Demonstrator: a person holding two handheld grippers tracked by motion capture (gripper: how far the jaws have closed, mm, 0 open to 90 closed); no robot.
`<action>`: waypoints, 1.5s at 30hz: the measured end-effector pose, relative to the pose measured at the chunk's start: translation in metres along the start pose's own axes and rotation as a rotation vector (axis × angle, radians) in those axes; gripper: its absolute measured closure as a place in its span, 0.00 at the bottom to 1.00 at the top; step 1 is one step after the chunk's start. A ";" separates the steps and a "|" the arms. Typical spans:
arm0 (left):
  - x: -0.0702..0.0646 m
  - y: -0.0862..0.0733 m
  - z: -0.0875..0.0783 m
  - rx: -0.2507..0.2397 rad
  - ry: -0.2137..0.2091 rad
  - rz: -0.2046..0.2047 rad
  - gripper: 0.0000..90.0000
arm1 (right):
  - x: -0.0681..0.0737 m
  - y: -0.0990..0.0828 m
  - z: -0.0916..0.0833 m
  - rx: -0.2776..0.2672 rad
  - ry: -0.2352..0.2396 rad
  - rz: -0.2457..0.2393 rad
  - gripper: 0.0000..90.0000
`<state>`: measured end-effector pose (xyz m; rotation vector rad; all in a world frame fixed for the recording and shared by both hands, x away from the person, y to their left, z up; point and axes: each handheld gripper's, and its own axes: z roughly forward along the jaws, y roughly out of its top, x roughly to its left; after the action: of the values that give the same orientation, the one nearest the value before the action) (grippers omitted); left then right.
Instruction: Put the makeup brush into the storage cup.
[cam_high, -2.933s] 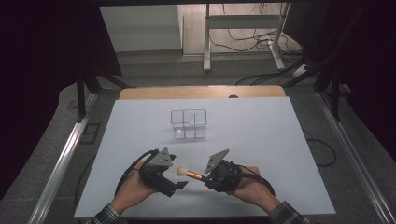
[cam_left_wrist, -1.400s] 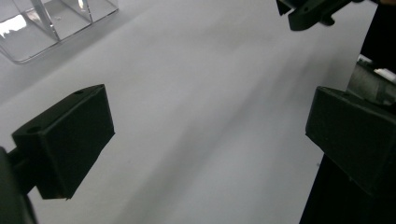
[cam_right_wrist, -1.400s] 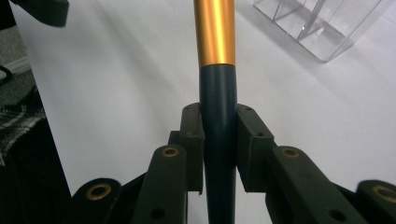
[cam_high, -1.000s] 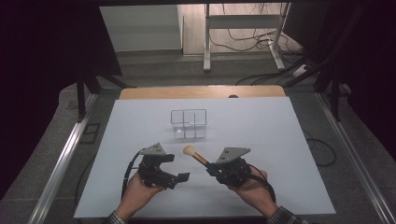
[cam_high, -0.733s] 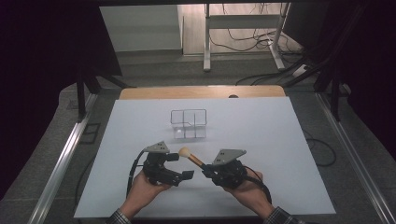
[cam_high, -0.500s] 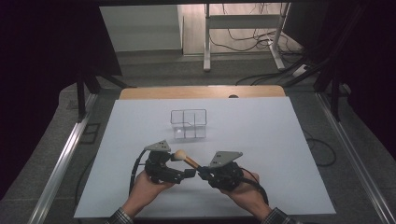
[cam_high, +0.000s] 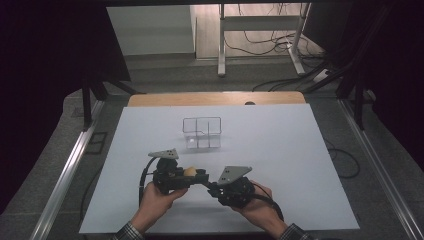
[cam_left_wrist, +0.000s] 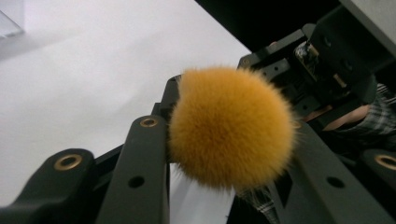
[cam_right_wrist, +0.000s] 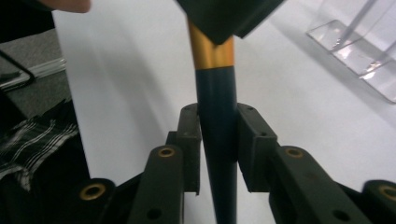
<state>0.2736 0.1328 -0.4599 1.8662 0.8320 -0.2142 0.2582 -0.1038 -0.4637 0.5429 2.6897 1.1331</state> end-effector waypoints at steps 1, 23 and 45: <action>-0.001 0.000 -0.001 0.001 0.020 0.013 0.76 | -0.001 0.000 -0.001 0.001 0.002 0.008 0.67; -0.015 0.002 0.013 0.092 0.075 0.115 0.75 | 0.003 0.005 0.002 0.023 0.027 -0.029 0.82; -0.007 -0.009 -0.007 0.119 0.215 0.200 0.13 | -0.015 0.000 -0.014 -0.006 0.013 0.046 0.82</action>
<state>0.2609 0.1377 -0.4601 2.0954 0.7834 0.0646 0.2680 -0.1193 -0.4538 0.6014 2.6971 1.1597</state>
